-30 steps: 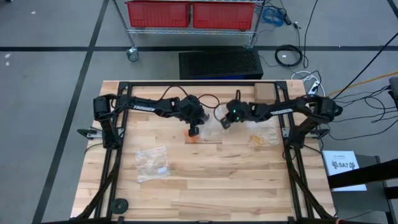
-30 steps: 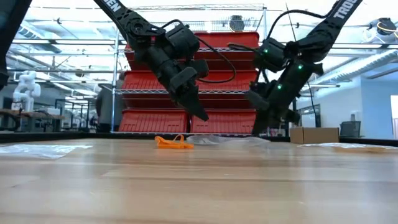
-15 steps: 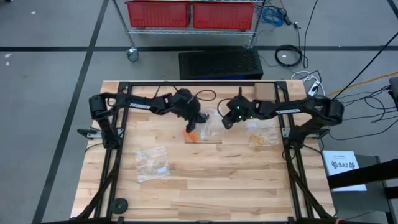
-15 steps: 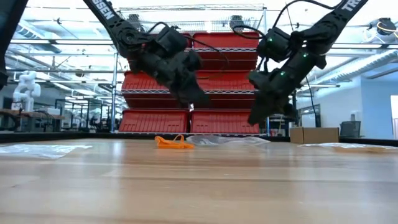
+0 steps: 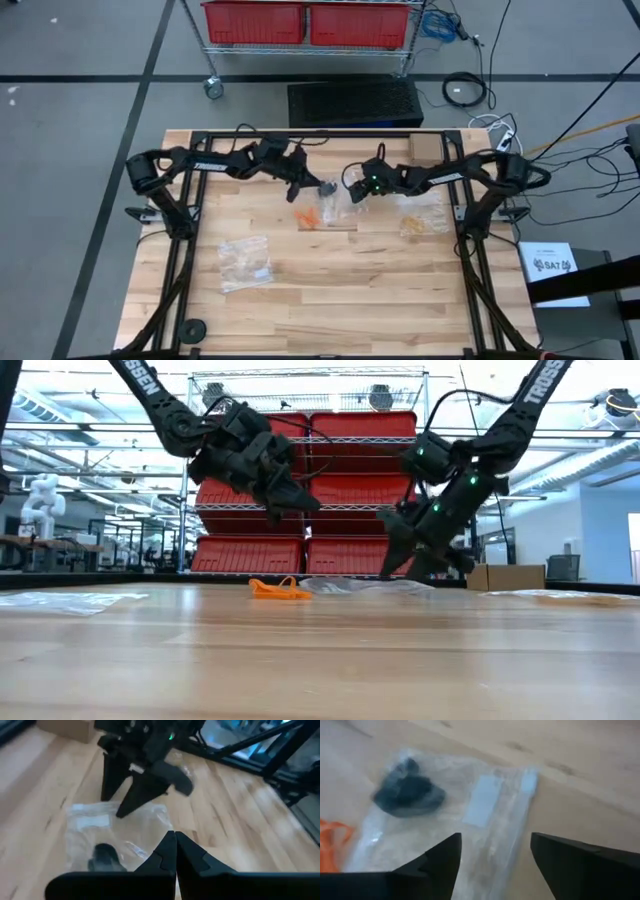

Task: Sort rubber bands
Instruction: Close the transparent zip bag containing the black rubber bands

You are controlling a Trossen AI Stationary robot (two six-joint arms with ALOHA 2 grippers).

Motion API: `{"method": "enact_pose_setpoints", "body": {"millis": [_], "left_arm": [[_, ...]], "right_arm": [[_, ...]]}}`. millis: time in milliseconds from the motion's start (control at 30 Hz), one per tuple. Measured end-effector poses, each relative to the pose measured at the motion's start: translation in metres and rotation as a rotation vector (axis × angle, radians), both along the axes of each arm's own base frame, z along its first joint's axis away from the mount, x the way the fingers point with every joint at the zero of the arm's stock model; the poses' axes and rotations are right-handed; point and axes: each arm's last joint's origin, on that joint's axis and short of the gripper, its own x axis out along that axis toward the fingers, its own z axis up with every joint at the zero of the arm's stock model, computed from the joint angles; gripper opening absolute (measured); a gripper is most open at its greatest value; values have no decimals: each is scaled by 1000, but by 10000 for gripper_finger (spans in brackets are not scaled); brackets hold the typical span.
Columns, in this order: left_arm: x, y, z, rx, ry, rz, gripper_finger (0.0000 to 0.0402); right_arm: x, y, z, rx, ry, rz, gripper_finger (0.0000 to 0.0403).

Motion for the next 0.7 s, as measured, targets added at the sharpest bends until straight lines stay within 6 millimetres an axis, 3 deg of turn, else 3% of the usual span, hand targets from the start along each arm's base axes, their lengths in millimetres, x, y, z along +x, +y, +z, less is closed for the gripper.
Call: {"method": "enact_pose_setpoints", "body": {"millis": [200, 333, 433, 700], "left_arm": [[-11, 2, -9, -64, -73, 11, 0], [-15, 5, -10, -96, -104, 31, 0], [-17, 9, -10, -129, -95, 53, 0], [-18, 15, -6, -135, -106, 82, 27]], "right_arm": [[2, -4, -16, 9, 40, -35, 170], [0, -1, -9, -73, 71, 7, 77], [-1, 1, 7, -188, 72, 69, 14], [-5, 19, 58, -499, 50, 330, 6]]}}
